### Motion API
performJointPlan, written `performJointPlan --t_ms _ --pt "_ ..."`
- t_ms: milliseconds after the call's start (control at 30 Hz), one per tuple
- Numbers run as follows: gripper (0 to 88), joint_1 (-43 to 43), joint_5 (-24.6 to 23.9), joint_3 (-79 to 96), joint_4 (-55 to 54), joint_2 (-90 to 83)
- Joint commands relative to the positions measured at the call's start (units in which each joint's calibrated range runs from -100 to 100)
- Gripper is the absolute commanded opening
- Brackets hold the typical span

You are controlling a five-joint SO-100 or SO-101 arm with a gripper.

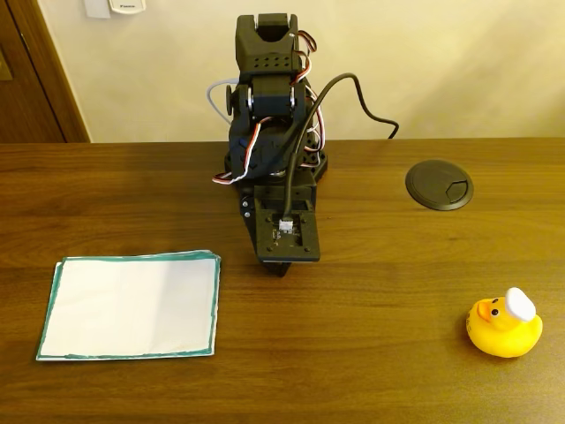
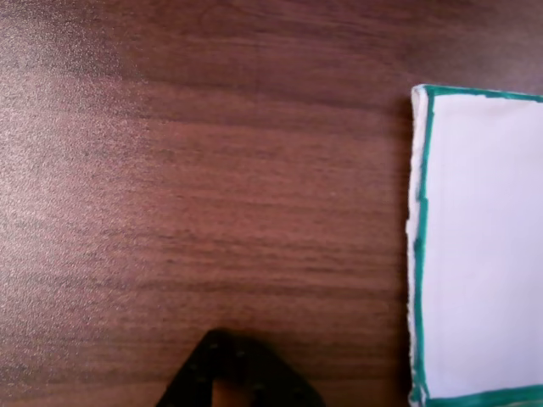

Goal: Grab the yellow duck toy and put inside the green color rectangle box on the table

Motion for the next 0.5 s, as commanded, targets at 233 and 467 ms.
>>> performJointPlan --t_ms 233,467 --pt "0.8 1.4 -0.1 0.2 0.4 0.0" --pt "0.8 1.8 -0.1 0.2 0.4 0.0"
